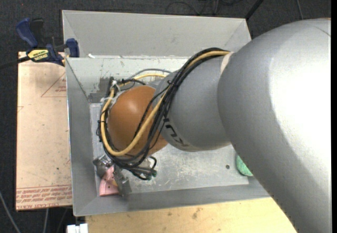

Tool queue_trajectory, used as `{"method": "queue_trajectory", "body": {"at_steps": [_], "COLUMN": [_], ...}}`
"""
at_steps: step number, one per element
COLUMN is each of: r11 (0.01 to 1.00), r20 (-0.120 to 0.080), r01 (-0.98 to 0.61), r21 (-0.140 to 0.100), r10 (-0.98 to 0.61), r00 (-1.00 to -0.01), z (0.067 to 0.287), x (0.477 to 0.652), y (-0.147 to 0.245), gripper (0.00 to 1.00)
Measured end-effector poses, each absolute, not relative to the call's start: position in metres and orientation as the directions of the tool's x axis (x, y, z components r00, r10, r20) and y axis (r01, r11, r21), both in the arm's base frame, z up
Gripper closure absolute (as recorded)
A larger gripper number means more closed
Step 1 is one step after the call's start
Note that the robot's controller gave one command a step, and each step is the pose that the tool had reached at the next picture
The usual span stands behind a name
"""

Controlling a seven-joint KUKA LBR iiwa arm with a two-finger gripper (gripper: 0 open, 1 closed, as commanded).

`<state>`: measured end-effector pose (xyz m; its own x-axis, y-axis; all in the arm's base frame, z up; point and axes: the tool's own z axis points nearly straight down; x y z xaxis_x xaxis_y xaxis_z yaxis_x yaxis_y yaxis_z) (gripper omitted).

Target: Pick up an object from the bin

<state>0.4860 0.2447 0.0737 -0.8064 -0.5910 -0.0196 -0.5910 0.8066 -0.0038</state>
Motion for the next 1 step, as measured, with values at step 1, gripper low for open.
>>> {"method": "queue_trajectory", "body": {"at_steps": [1], "r11": [0.807], "r20": [-0.02], "r01": [-0.591], "r21": [-0.004], "r10": [-0.591], "r00": [-0.806], "z": [0.0737], "x": [0.4859], "y": [0.2448], "gripper": [1.0]}}
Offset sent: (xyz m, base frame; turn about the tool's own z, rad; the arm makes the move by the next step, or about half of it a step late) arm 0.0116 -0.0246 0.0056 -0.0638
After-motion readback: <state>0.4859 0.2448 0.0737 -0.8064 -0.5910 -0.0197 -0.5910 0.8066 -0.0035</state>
